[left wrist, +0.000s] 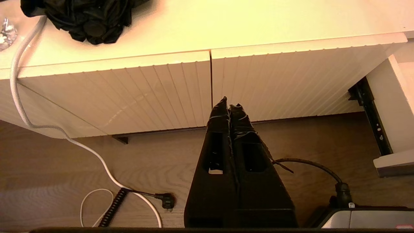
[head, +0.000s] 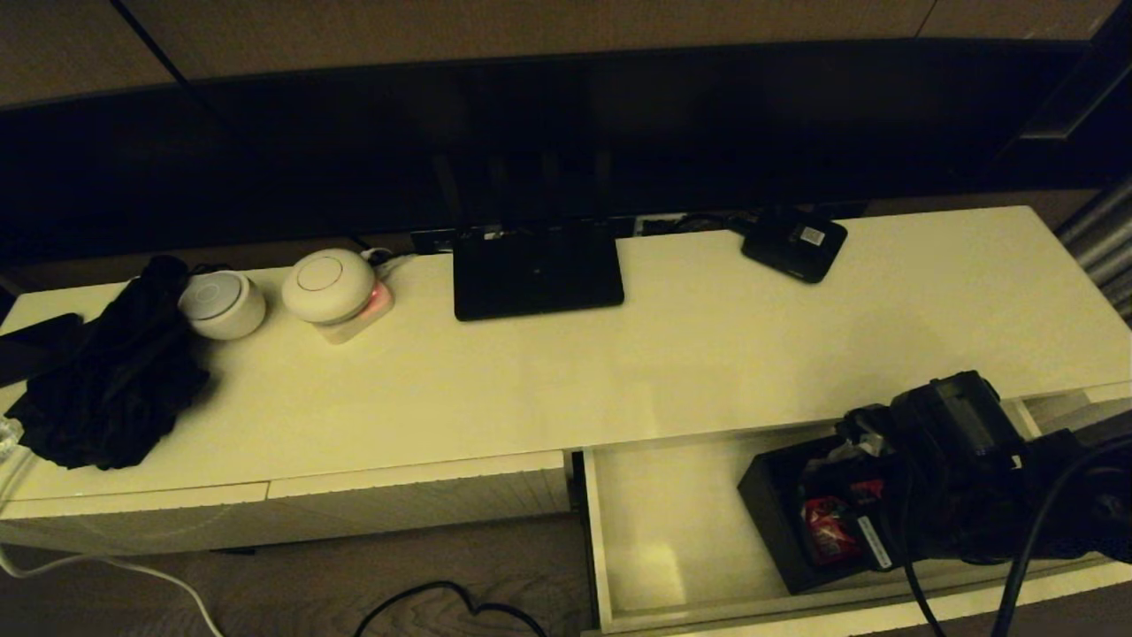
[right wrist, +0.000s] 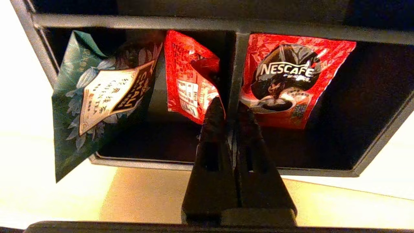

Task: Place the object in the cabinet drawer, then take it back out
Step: Take the storage box out of the drawer and put it on the table

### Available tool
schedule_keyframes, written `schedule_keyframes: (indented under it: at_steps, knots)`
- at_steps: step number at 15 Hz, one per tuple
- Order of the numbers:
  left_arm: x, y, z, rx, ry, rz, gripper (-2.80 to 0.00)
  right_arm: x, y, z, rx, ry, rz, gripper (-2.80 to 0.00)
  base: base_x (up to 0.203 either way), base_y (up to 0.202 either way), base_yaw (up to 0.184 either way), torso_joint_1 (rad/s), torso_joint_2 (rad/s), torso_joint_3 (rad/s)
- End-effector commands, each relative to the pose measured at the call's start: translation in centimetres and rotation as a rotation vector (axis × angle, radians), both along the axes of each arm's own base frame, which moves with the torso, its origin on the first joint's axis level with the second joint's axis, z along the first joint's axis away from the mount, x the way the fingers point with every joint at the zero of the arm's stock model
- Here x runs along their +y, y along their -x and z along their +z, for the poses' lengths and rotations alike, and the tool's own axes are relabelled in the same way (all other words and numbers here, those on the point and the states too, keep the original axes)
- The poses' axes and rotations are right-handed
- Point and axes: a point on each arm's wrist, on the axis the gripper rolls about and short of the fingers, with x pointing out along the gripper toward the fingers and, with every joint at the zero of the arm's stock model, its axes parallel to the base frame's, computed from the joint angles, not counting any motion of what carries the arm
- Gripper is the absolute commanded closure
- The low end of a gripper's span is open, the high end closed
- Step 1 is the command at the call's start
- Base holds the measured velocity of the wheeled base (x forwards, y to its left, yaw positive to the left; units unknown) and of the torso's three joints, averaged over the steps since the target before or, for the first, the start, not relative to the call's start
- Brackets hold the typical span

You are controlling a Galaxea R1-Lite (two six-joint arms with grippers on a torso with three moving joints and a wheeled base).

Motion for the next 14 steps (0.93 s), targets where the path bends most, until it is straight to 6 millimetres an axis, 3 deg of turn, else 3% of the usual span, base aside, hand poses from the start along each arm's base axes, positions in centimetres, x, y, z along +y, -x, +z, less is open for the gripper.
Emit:
schedule_keyframes:
  at_steps: [1, 8, 14]
  knots:
    - [0.0, 0.0, -0.1, 0.003, 0.0, 0.001, 0.0, 0.3, 0.8, -0.1, 0.009, -0.001, 0.013, 0.0, 0.0, 0.0, 0.0, 0.0, 0.0, 0.0]
    - [0.0, 0.0, -0.1, 0.003, 0.0, 0.001, 0.0, 0.1, 2.3, 1.0, 0.0, 0.003, 0.011, 0.0, 0.0, 0.0, 0.0, 0.0, 0.0, 0.0]
    - [0.0, 0.0, -0.1, 0.003, 0.0, 0.001, 0.0, 0.1, 1.7, 1.8, -0.052, 0.05, -0.027, 0.0, 0.0, 0.0, 0.0, 0.0, 0.0, 0.0]
